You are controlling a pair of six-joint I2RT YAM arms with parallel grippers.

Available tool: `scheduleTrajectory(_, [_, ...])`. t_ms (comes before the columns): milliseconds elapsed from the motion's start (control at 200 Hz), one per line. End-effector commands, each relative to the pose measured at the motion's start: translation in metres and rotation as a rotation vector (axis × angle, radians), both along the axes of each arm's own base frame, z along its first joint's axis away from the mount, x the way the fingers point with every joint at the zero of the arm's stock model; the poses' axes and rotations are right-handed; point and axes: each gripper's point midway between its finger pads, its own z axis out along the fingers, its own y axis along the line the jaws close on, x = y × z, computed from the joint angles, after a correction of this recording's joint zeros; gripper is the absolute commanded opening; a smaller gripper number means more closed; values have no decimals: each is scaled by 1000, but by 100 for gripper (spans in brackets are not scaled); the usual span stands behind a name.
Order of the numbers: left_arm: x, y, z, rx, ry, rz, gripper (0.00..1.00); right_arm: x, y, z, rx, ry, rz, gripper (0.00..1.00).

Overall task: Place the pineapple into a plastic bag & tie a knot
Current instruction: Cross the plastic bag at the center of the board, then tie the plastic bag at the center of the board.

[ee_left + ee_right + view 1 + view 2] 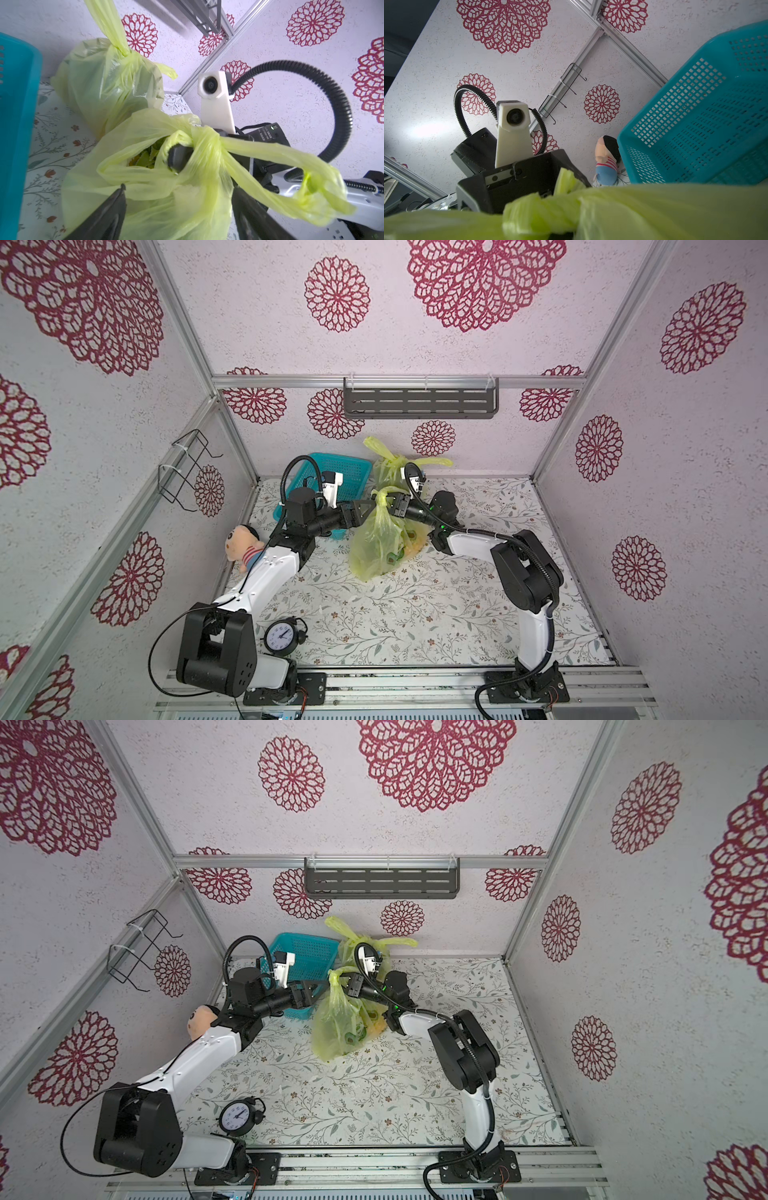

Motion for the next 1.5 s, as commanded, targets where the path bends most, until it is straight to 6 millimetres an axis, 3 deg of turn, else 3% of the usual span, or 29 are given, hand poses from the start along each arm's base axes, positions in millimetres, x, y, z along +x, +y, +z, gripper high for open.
scheduleTrajectory(0, [11, 10, 15, -27, 0, 26, 82, -9, -1, 36, 68, -107, 35, 0])
scheduleTrajectory(335, [40, -11, 25, -206, 93, -79, 54, -10, 1, 39, 81, -95, 59, 0])
scheduleTrajectory(605, [39, -25, 17, -221, 118, -132, 50, -9, 2, 37, 78, -85, 64, 0])
scheduleTrajectory(786, [39, -33, 16, -222, 119, -159, 40, -9, 3, 36, 76, -82, 68, 0])
scheduleTrajectory(926, [36, -38, 20, -226, 110, -180, 28, -10, 3, 37, 75, -83, 74, 0])
scheduleTrajectory(1031, [34, -37, 23, -228, 96, -172, 13, -11, 3, 37, 73, -83, 80, 0])
scheduleTrajectory(1171, [32, -34, 30, -225, 71, -156, 0, -5, -2, 31, 68, -62, 39, 0])
scheduleTrajectory(1326, [33, -28, 31, -205, 57, -123, 0, -2, -9, 25, 50, -59, 4, 23])
scheduleTrajectory(1431, [33, -26, 32, -201, 55, -113, 0, -2, -8, 22, 38, -59, 2, 22])
scheduleTrajectory(1491, [32, -26, 33, -201, 53, -113, 0, -1, -8, 23, 39, -65, 1, 12])
